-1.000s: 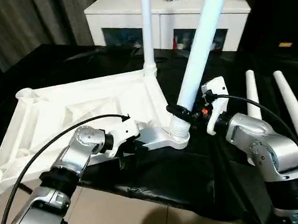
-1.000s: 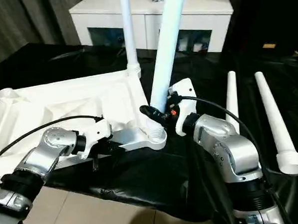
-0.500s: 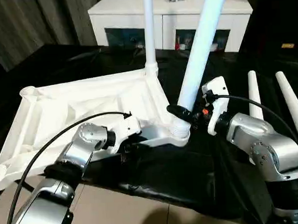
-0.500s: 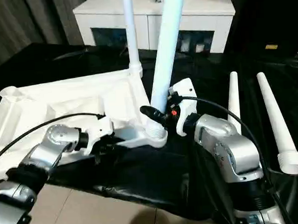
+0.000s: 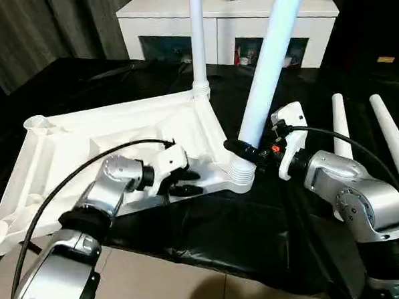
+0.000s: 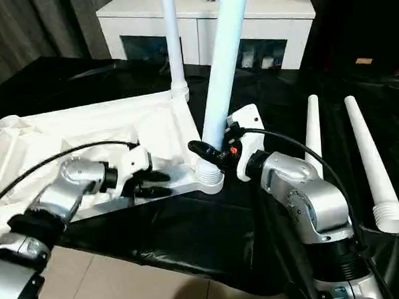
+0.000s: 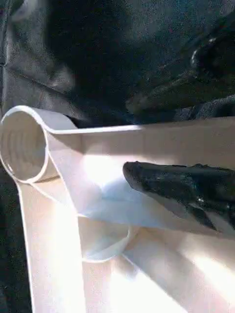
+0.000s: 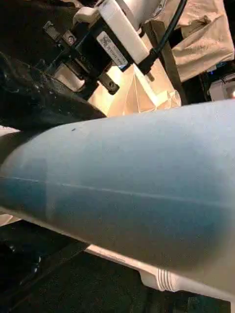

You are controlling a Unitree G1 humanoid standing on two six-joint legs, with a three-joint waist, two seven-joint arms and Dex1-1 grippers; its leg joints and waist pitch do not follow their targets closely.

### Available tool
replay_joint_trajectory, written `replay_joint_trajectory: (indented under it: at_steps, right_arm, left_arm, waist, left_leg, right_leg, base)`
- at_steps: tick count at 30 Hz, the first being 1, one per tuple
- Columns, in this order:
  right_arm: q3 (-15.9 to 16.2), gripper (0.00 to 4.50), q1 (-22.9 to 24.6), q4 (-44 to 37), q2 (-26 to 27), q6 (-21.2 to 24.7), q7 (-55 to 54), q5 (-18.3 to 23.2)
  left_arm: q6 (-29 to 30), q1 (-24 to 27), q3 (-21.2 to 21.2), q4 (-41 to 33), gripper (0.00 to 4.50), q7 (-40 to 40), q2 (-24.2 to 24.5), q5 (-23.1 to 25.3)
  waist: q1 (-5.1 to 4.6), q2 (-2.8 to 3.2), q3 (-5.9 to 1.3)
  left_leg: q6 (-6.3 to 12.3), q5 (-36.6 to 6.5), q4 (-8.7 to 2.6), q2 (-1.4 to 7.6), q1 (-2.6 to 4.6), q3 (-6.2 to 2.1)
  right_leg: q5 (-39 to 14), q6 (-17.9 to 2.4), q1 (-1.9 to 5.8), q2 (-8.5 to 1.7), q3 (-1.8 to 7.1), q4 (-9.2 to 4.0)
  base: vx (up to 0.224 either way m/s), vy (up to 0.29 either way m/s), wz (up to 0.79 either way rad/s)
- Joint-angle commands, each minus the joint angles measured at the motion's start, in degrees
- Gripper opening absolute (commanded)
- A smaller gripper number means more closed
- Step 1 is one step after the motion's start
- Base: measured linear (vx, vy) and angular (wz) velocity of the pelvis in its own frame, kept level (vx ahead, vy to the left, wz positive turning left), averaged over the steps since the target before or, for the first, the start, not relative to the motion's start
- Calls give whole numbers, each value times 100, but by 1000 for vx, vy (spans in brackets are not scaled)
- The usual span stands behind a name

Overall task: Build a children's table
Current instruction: Insert table leg to table base

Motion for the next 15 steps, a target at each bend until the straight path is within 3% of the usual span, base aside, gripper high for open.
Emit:
replay_joint_trajectory:
  at_steps: [1, 9, 15]
  right_arm:
    - [-26, 185, -39, -186, -33, 35, -19, -4]
    - [-2, 185, -75, -92, -7, -9, -26, -37]
    - [85, 185, -184, 161, 77, -194, -86, -191]
  left_arm:
    - [-43, -114, -33, 219, 178, 154, 24, 161]
    - [16, -251, -12, 759, 178, 277, -200, 151]
    - [5, -341, 62, 969, 116, 282, -259, 154]
  waist:
    - [13, -7, -382]
    - [24, 13, -390]
    - [35, 25, -379]
  left_leg:
    - [6, -1525, -385, 254, 121, -101]
    - [7, -1471, -378, 255, 120, -106]
    - [-14, -1610, -381, 245, 123, -101]
  right_leg:
    - [-823, -1382, 301, -363, 224, -422]
    - [-669, -1435, 305, -366, 224, -414]
    - [-966, -1395, 292, -370, 221, -447]
  base:
    - [0, 0, 0]
    - [0, 0, 0]
    - [0, 0, 0]
